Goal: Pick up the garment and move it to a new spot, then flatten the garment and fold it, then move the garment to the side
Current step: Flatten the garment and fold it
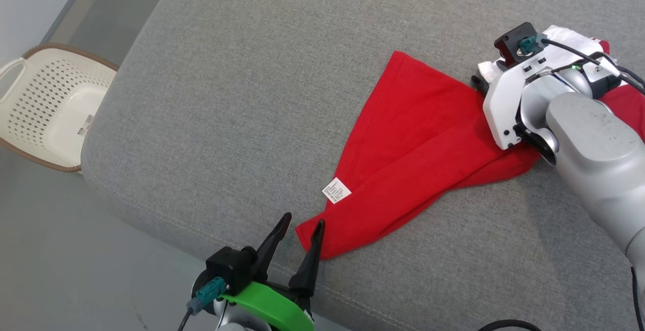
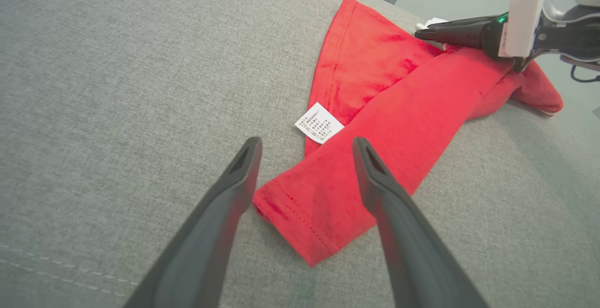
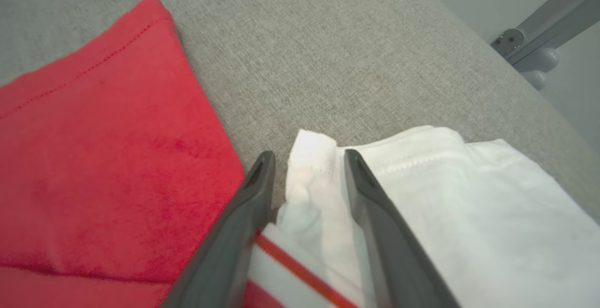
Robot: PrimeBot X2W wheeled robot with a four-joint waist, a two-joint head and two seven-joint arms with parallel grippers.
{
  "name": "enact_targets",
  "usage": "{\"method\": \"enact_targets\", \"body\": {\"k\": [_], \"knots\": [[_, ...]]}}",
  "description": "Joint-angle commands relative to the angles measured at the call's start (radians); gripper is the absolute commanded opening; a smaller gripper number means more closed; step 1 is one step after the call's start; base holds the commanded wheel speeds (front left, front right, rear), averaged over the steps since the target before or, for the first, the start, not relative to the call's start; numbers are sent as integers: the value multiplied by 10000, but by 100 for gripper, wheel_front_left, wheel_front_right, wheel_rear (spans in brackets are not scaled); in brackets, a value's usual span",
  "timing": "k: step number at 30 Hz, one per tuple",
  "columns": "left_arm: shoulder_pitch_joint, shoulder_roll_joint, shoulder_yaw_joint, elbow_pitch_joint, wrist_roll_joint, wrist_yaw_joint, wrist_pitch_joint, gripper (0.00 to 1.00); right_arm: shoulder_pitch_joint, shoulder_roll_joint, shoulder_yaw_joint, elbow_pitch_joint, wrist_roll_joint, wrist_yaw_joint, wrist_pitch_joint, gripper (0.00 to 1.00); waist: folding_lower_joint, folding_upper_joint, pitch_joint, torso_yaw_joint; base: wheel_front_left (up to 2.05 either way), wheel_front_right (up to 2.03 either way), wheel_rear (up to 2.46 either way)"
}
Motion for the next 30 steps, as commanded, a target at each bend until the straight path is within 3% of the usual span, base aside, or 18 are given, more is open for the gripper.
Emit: {"method": "enact_targets", "body": {"k": [1,11,19,22,25,30], "knots": [[-106,9,5,-16,-70,53,0,100,-114,-78,-7,112,-44,-15,-86,0,0,0,12,-12,0,0,0],[87,10,224,86,125,27,-1,100,-130,458,-703,923,-16,-15,-1864,0,0,0,-320,-513,0,0,0],[341,13,598,114,635,-52,-1,100,1002,907,-2194,720,916,-15,-3943,0,0,0,-1318,-1626,0,0,0],[355,13,784,116,856,-77,1,100,1817,734,-3291,-536,1052,-15,-4038,0,0,0,-1641,-2246,0,0,0],[351,13,959,141,1061,-78,1,100,3626,758,-4942,-2346,626,-15,-4018,0,0,0,-1883,-2882,0,0,0],[501,16,1287,289,1336,-94,-1,100,6855,1670,-7049,-5183,-243,-8,-4024,0,0,0,-2213,-3906,0,0,0]]}}
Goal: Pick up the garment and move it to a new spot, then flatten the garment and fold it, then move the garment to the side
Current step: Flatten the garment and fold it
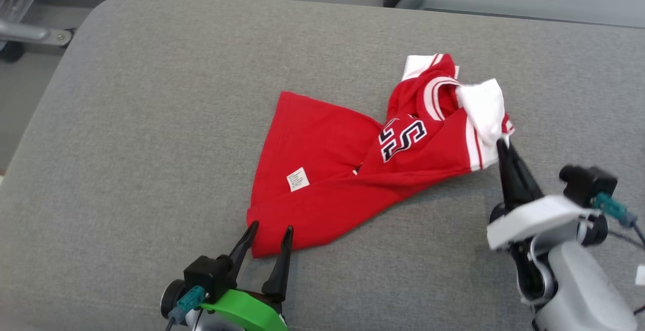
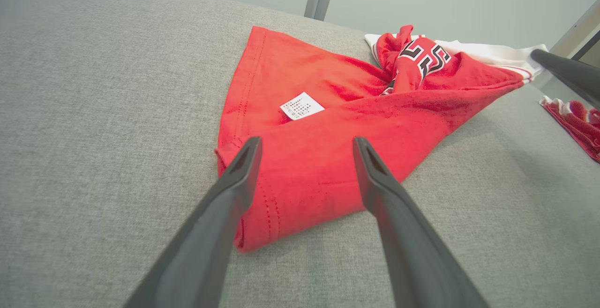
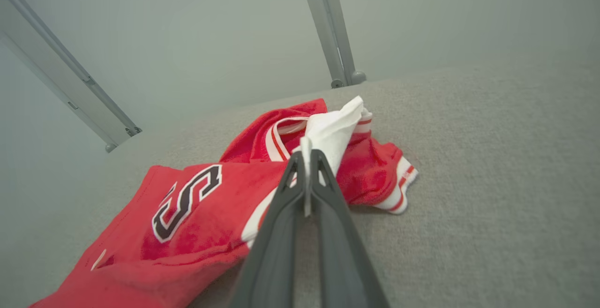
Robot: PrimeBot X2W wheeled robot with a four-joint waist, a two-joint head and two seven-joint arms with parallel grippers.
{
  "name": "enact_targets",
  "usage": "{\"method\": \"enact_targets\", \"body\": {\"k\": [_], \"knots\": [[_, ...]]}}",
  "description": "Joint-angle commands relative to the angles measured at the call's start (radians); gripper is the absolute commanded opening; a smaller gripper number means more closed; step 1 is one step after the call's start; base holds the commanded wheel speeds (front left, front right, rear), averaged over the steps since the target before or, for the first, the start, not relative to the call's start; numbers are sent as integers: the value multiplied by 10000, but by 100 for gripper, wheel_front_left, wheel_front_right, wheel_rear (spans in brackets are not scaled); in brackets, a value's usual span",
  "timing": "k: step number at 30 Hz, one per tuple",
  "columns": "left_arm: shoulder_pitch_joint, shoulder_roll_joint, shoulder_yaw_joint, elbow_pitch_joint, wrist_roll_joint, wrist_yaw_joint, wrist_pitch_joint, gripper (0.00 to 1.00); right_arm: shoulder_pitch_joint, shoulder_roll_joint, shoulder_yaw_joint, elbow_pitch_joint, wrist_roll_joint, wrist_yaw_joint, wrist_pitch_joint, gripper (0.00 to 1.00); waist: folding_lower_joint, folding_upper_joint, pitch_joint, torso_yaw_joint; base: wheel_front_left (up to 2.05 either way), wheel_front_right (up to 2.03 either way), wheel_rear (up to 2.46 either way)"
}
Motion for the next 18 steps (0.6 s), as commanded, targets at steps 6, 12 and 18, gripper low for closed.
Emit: {"method": "enact_targets", "body": {"k": [6,12,18], "knots": [[174,26,327,213,231,-36,1,100,3060,1063,-733,-1561,-609,0,-24,20,0,-1,-815,-2079,0,0,0],[324,29,782,403,455,-38,1,100,4172,1217,-553,-1943,-820,-2,-25,100,0,-1,-957,-2410,0,0,0],[456,27,1505,429,671,-39,1,100,4965,1174,-847,-2730,-1032,-2,-25,100,0,-1,-1240,-2557,0,0,0]]}}
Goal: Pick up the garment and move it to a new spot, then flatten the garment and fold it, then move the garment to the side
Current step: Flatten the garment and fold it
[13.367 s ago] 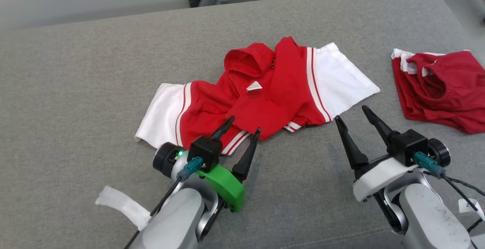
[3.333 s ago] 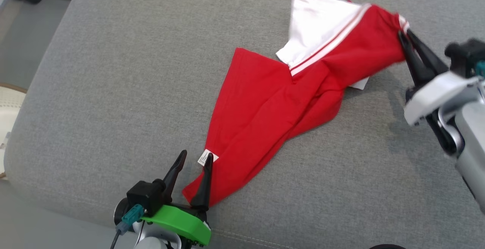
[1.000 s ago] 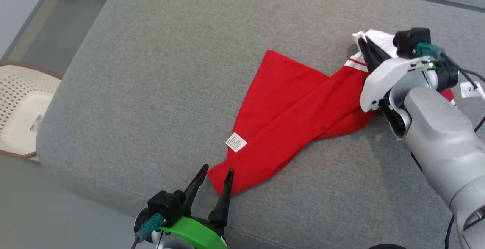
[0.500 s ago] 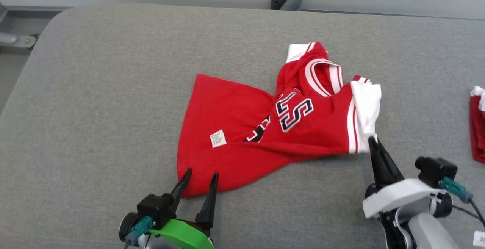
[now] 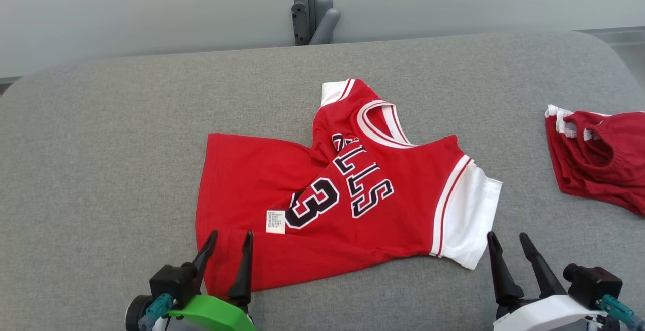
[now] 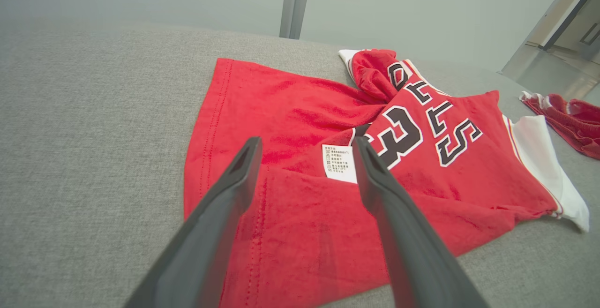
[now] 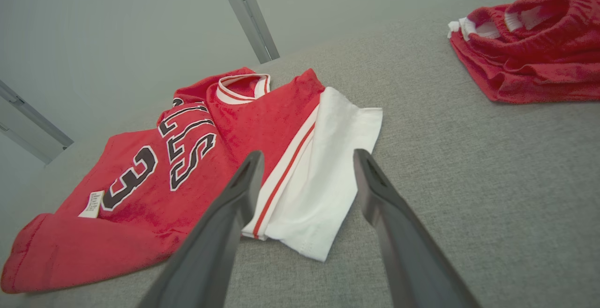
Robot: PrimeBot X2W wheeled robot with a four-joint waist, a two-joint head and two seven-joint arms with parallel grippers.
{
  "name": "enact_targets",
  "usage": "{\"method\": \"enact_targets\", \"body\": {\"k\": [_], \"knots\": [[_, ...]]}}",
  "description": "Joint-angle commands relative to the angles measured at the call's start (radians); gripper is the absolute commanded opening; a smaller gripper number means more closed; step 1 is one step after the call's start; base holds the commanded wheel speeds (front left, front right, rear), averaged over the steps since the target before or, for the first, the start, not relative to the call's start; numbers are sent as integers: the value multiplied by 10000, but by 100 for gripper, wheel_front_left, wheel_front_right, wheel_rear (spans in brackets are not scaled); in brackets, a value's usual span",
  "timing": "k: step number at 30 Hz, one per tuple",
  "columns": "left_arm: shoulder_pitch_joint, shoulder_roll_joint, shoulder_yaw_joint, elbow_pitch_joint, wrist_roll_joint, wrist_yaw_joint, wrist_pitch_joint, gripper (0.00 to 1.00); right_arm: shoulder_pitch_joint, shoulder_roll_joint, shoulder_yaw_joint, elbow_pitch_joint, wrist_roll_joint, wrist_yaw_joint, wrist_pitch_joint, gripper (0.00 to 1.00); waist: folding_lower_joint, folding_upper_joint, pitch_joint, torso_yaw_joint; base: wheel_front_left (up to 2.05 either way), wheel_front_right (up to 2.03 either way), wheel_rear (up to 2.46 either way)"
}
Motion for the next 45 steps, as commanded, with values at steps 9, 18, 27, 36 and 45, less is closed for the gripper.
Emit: {"method": "enact_targets", "body": {"k": [9,18,27,36,45], "knots": [[-1561,29,718,577,681,382,-1,100,-724,-116,-547,-1126,-620,-2,-24,100,0,-1,702,-372,0,0,0],[-4499,359,1293,4003,1073,634,2,100,-1660,-94,-239,-1107,-628,-2,-24,100,0,-1,1824,-834,0,0,0],[-6509,733,1484,6822,816,573,521,100,-1975,-165,-433,-1132,-556,-2,-26,100,0,-1,2394,-1167,0,0,0],[-7516,863,1083,7662,666,69,679,0,-2259,-124,-425,-1252,-482,-2,-25,100,0,-1,2924,-1272,0,0,0],[-7715,1246,748,7957,340,2,402,0,-2301,-24,-625,-1096,-354,-2,-26,100,0,-1,3226,-1356,0,0,0]]}}
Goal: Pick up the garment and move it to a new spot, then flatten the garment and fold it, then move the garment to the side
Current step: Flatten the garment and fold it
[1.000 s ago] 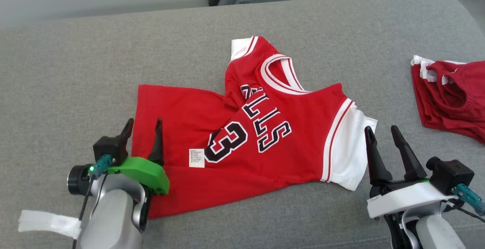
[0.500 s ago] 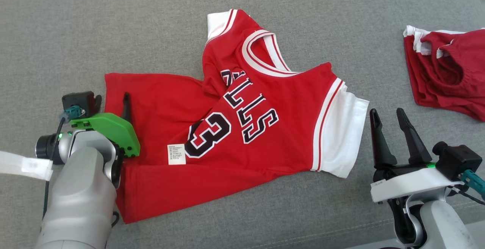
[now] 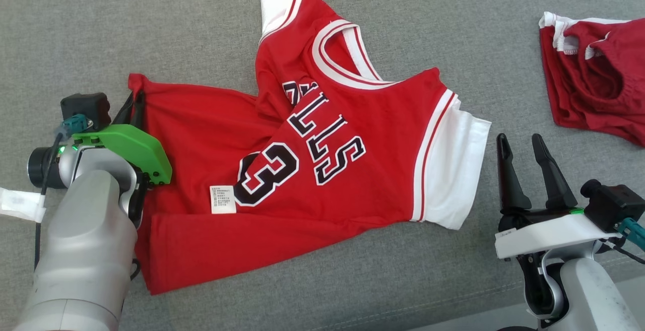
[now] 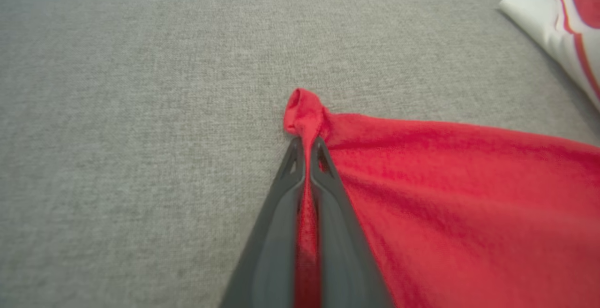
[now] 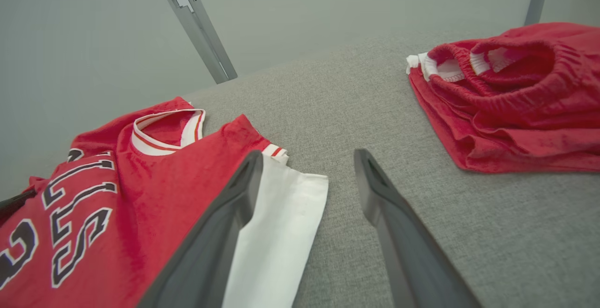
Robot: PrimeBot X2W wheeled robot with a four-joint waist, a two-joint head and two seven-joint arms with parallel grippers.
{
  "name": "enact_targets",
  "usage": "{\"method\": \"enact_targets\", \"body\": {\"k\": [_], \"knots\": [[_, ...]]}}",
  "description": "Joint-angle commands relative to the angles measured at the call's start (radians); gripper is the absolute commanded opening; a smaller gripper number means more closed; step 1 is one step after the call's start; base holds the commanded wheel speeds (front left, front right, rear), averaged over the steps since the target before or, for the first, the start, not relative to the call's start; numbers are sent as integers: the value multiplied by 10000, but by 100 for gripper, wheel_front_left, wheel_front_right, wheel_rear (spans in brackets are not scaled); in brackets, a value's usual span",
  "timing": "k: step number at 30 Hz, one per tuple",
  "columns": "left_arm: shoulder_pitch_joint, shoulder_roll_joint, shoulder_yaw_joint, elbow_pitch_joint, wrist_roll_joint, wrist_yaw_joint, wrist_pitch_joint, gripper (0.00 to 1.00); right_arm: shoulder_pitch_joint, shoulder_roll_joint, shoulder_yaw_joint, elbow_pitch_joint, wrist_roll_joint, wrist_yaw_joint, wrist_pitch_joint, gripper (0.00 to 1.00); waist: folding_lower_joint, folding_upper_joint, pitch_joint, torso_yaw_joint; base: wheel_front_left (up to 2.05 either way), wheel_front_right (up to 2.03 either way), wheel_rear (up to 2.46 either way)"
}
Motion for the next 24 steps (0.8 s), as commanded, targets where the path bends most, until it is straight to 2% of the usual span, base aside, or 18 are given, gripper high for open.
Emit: {"method": "enact_targets", "body": {"k": [1,5,8,12,16,17,18,21,24], "knots": [[90,102,-22,181,-62,40,82,0,-51,15,-41,38,47,-2,-26,100,0,0,27,10,0,0,0],[-401,417,130,-520,-12,262,-221,0,-160,39,-60,75,80,-2,-25,100,0,0,90,58,0,0,0],[-853,768,213,-1119,193,691,-267,0,-295,24,54,68,107,-2,-26,100,0,0,224,-24,0,0,0],[-1278,1547,384,-1454,460,1359,-248,0,-474,67,198,89,138,-2,-26,100,0,0,385,-292,0,0,0],[-1344,1942,511,-1493,551,1665,-246,0,-460,135,190,181,170,-2,-26,100,0,0,365,-498,0,0,0],[-1214,1999,496,-1315,557,1669,-246,24,-445,147,193,208,174,-2,-26,100,0,0,333,-524,0,0,0],[-1093,1992,532,-1173,492,1688,-246,98,-423,160,198,241,167,-2,-26,100,0,0,276,-533,0,0,0],[-738,1825,764,-1071,232,1811,-249,100,-352,193,219,326,182,-2,-25,100,0,0,47,-499,0,0,0],[-71,1537,985,-1578,46,1814,-248,100,-276,216,233,380,182,-2,-26,100,0,0,-286,-348,0,0,0]]}}
